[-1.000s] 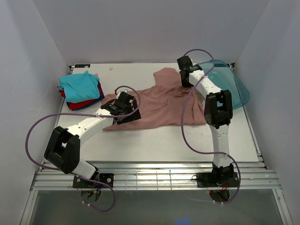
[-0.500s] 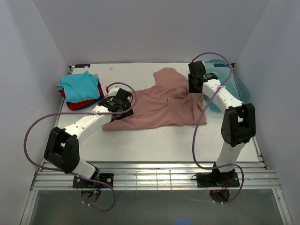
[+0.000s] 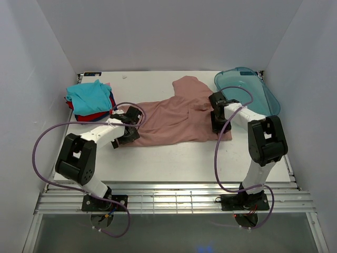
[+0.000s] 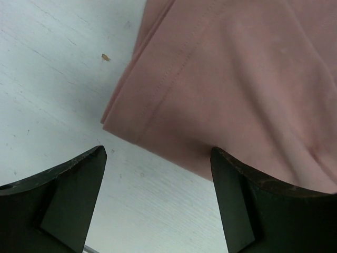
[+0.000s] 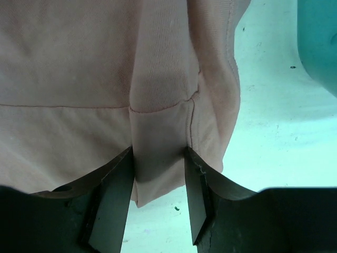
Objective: Fold and stack the t-shirts
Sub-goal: Fold the tshirt
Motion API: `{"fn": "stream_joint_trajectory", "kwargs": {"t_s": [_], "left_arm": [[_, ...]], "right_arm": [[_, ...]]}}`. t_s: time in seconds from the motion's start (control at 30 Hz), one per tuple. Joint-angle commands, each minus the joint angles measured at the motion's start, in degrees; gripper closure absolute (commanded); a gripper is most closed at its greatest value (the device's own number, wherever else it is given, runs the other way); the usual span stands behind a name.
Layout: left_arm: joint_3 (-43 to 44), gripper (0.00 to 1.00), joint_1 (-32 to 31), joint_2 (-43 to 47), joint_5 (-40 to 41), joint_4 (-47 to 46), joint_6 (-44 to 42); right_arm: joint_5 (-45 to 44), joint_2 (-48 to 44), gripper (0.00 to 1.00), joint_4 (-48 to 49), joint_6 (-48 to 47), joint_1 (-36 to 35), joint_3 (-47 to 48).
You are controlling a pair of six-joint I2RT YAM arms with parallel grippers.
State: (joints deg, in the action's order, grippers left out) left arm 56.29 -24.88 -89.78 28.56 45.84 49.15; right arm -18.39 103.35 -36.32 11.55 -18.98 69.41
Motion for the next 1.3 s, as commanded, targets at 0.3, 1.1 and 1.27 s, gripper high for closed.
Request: {"fn": "stream_joint_trajectory", "kwargs": {"t_s": [0.3, 1.1, 1.27], "left_arm": [[-3.81, 0.09, 3.35, -5.50, -0.26, -3.83, -0.11], [-7.35, 0.08, 5.02, 10.67, 0.01, 4.78, 3.33], [-4.00, 0.12, 5.02, 14.28, -0.87, -1.19, -1.06]], "right_arm": [[-5.15, -0.60, 0.53, -5.16, 4.79, 0.00, -3.39], [-7.01, -15.10, 0.53, -15.63, 7.52, 0.00, -4.04], [-2.71, -15.81, 0.60, -11.68, 5.76, 0.00, -1.47]]}}
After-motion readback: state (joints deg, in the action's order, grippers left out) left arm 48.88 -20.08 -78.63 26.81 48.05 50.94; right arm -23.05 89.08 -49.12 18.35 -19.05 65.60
